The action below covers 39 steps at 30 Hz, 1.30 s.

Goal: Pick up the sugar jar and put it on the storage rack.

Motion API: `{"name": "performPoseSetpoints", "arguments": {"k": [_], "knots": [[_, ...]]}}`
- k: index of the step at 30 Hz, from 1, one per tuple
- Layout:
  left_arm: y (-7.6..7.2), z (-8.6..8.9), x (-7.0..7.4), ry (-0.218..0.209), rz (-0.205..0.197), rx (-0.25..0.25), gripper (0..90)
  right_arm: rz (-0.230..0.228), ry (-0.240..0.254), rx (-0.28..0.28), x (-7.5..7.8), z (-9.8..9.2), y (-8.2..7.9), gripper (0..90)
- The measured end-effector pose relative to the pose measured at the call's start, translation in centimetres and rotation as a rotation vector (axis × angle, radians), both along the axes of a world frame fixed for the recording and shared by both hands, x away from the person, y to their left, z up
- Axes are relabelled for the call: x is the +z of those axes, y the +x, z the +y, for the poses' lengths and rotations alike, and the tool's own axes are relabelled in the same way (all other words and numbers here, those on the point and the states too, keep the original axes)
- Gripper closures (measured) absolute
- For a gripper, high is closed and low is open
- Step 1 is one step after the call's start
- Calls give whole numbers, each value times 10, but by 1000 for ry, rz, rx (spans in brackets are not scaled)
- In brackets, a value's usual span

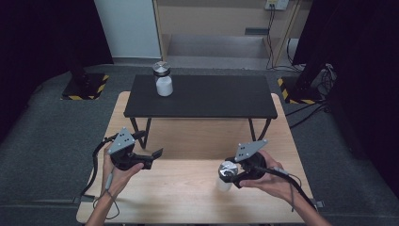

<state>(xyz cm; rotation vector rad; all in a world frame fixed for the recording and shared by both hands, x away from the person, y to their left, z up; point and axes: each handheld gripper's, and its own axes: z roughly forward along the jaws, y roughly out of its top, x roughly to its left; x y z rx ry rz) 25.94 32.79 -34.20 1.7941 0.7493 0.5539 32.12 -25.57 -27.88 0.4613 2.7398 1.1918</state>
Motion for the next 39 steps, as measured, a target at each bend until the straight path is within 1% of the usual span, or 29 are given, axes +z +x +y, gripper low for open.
{"name": "performPoseSetpoints", "arguments": {"k": [2,5,6,8,14,16,19,21,23,27,33,39], "knots": [[0,0,0,1,0,0,61,-10,-2,-9,15,-2,0,348],[0,0,0,1,1,-1,61,-4,8,-26,36,-8,1,348],[0,0,0,1,2,-1,61,0,12,-35,43,-9,2,348],[0,-1,0,-1,4,-3,62,-6,20,-58,58,-12,0,348],[0,-1,0,0,4,-4,61,-23,10,-116,106,-15,-3,348],[0,0,0,-2,3,-3,61,-30,20,-132,120,-17,-3,348],[1,4,-4,-28,17,-3,62,-44,43,-157,137,-22,-3,348],[2,6,-6,-40,26,1,62,-63,45,-171,149,-22,-4,348],[2,8,-7,-50,29,4,62,-74,57,-187,157,-24,-4,348],[1,10,-6,-59,22,6,62,-75,81,-212,171,-28,1,348],[0,10,-6,-56,20,6,62,-83,53,-249,190,-21,9,348],[-1,13,-5,-65,14,10,62,-84,51,-280,199,-16,23,348]]}}
